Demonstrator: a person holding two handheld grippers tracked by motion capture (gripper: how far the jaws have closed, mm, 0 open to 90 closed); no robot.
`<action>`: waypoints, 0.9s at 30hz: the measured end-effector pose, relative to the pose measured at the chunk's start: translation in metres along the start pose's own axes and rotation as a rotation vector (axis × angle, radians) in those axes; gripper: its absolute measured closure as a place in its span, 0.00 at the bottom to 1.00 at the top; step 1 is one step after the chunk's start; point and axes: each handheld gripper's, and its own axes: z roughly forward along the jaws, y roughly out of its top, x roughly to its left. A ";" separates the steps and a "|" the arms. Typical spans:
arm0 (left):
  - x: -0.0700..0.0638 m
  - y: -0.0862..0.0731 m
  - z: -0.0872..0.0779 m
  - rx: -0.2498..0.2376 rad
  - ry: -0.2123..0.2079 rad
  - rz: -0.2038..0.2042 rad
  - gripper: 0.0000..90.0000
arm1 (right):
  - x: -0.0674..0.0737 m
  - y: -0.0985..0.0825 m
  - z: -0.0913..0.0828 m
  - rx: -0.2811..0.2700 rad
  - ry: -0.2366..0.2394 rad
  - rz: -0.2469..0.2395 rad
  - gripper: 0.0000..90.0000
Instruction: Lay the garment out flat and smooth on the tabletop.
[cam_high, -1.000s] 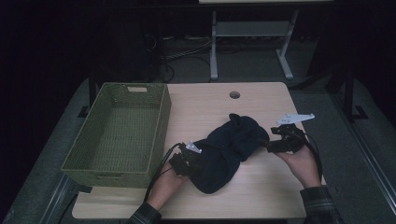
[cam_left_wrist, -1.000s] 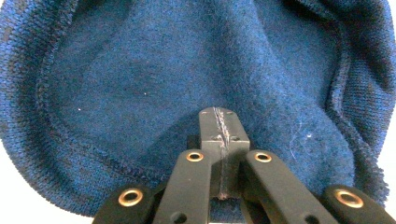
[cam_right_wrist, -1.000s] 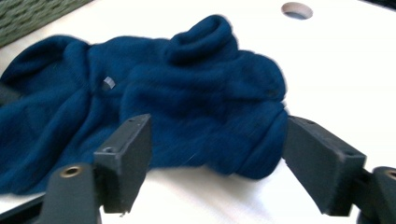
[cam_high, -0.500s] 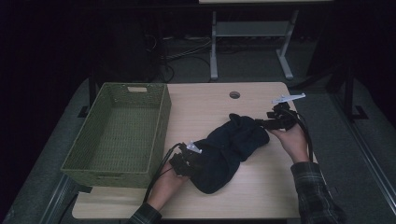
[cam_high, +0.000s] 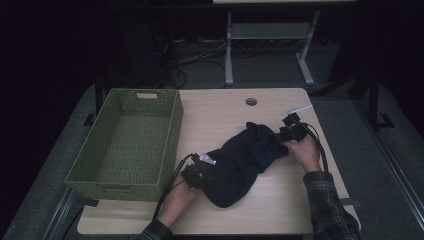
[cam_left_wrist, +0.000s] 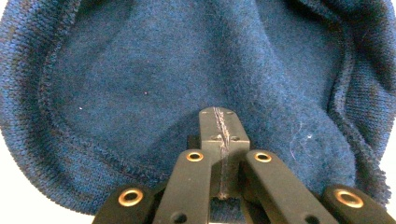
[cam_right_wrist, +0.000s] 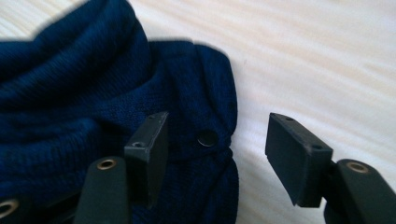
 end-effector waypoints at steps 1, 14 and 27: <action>0.000 0.000 0.000 0.000 0.000 0.000 1.00 | 0.000 -0.001 0.003 0.016 -0.001 0.001 0.44; 0.000 0.000 0.000 0.000 0.000 0.000 1.00 | 0.000 -0.009 0.015 0.047 0.047 0.048 0.69; -0.005 0.002 0.000 0.023 0.023 0.028 1.00 | 0.007 0.007 -0.005 -0.018 -0.053 -0.049 0.78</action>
